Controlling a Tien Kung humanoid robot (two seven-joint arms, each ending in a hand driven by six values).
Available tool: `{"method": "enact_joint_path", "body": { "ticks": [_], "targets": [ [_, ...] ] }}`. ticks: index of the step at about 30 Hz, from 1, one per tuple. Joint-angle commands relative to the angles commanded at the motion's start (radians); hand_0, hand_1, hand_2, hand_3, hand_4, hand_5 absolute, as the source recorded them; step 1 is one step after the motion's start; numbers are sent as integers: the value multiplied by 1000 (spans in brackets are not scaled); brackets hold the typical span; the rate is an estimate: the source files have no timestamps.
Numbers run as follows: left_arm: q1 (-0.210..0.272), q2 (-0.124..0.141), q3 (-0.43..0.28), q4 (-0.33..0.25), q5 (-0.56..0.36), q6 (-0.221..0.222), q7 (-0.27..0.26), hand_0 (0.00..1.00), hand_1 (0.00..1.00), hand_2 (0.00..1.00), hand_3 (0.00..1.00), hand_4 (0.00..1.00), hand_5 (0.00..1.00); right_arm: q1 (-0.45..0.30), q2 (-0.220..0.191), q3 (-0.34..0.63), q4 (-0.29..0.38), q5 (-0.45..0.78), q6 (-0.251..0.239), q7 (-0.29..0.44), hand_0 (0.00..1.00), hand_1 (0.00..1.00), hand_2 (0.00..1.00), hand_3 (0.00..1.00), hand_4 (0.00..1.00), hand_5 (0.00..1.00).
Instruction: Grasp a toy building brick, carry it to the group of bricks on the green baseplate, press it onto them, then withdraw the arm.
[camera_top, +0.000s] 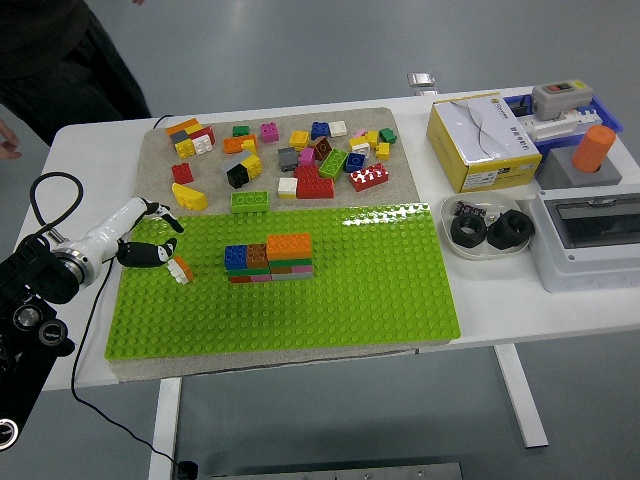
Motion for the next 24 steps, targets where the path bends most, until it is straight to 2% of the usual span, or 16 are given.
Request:
{"method": "enact_joint_path", "body": {
  "ticks": [3, 4, 16, 20, 24],
  "targets": [
    [16, 1, -16, 13, 6, -9, 4, 998, 950, 949, 714, 628, 2, 0, 0, -2, 0, 2, -1, 0, 722, 679, 738, 884, 722, 998],
    [20, 2, -21, 18, 8, -11, 5, 998, 953, 953, 722, 672, 2, 0, 0, -3, 0, 3, -1, 1, 722, 679, 738, 884, 722, 998],
    [45, 2, -40, 40, 11, -31, 17, 998, 953, 950, 705, 684, 2, 2, -4, -8, 0, 4, -2, 1, 720, 678, 738, 884, 723, 998],
    [41, 0, -41, 59, 11, -23, 4, 998, 953, 950, 705, 684, 2, 2, -5, -9, 0, 6, -2, 2, 720, 678, 738, 884, 723, 998],
    [21, -8, -36, 110, 15, -2, -23, 998, 958, 945, 683, 680, 2, 4, -4, -9, 0, 8, -1, 3, 721, 677, 738, 883, 723, 998]
  ]
}}
